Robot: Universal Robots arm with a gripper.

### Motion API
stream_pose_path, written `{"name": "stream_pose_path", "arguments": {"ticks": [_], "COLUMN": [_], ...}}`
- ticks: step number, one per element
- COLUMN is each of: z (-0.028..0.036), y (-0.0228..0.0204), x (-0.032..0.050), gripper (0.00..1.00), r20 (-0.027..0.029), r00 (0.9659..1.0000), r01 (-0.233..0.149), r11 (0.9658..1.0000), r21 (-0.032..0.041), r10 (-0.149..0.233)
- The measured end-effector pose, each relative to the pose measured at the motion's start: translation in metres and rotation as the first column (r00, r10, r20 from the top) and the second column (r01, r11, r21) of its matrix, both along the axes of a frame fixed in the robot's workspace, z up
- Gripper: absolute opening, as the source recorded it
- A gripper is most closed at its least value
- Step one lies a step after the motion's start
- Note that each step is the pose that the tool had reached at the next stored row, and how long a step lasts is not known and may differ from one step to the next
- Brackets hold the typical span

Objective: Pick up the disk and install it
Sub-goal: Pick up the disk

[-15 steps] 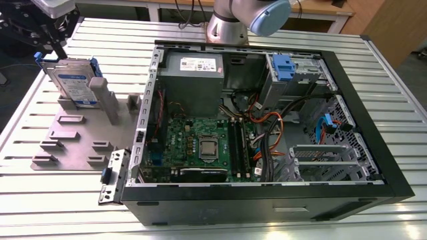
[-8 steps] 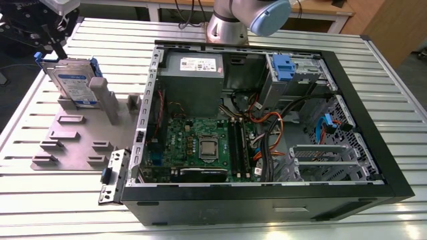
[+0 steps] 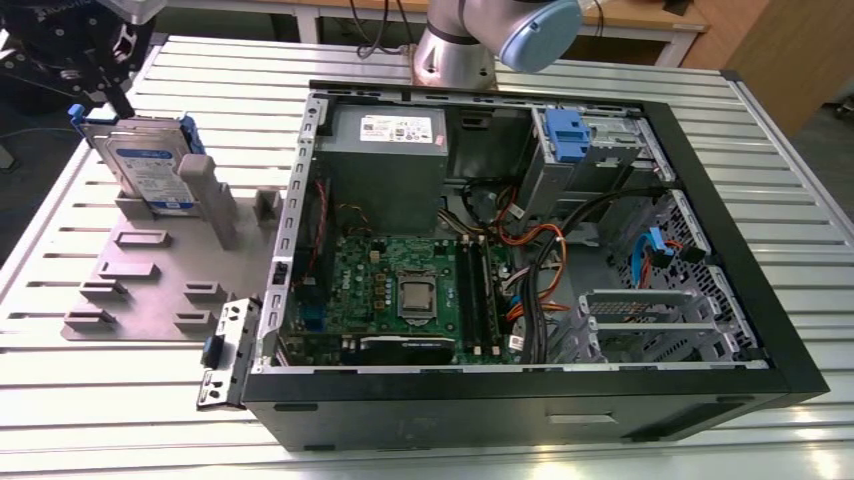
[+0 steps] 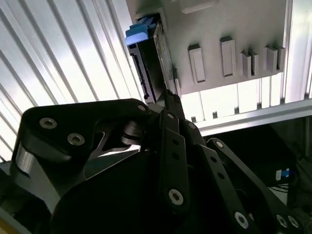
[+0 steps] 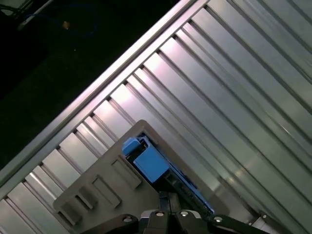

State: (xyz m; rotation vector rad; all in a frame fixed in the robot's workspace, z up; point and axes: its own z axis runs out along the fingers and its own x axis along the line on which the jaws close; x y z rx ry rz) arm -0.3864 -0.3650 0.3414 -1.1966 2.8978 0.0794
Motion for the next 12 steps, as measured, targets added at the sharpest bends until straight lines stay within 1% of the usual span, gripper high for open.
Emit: {"name": "stream_pose_path", "arguments": {"ticks": [3,6,8,10,12], "z": [-0.0002,-0.0004,-0.0006,-0.0008,-0.0010], "y": [0.0000,0.0000,0.0000,0.0000,0.0000], "x": [0.0000,0.0000,0.0000,0.0000,0.0000], "gripper": [0.11,0.11,0.11,0.11,0.11], "r20": [0.0001,0.0001,0.0001,0.0001,0.0000], "r00": [0.9985,0.9941,0.9895,0.9834,0.9762], "r01": [-0.055,-0.109,-0.144,-0.181,-0.217], "r11": [0.9985,0.9941,0.9895,0.9834,0.9762], "r21": [0.0001,0.0000,0.0000,0.0000,0.0000], "r10": [0.055,0.109,0.144,0.181,0.217]}}
